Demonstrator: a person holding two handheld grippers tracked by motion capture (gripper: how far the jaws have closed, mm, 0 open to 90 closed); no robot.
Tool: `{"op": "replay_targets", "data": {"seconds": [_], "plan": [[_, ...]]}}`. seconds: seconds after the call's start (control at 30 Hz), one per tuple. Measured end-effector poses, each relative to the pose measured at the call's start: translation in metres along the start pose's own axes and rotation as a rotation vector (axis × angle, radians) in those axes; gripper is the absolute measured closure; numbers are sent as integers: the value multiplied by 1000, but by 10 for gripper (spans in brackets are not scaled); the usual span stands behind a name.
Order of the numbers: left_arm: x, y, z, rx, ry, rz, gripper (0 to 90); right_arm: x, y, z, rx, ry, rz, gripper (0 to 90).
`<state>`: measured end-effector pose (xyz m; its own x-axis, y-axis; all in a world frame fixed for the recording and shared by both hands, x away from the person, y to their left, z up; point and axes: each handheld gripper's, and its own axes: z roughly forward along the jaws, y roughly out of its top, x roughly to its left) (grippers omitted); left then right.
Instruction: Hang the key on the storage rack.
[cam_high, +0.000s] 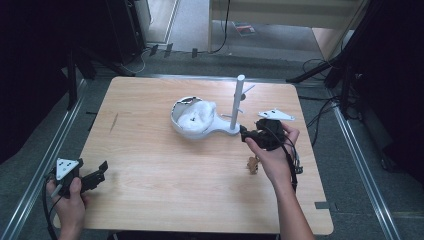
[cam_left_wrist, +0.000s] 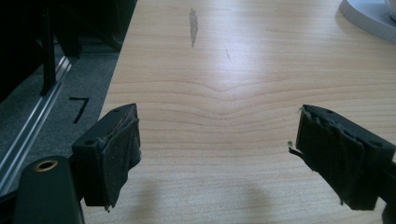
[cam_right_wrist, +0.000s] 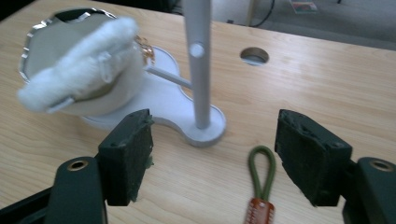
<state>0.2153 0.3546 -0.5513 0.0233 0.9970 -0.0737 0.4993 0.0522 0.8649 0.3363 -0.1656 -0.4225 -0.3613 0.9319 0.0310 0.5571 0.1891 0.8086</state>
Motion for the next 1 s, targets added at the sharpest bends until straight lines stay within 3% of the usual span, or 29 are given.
{"op": "replay_targets", "data": {"seconds": [0.43,1.0], "plan": [[1,-1,-2,-10,-5,-12,146,-24,-17,13,119,-59,30,425],[1,-1,-2,-5,-4,-11,145,-42,-52,45,252,-94,82,472]]}}
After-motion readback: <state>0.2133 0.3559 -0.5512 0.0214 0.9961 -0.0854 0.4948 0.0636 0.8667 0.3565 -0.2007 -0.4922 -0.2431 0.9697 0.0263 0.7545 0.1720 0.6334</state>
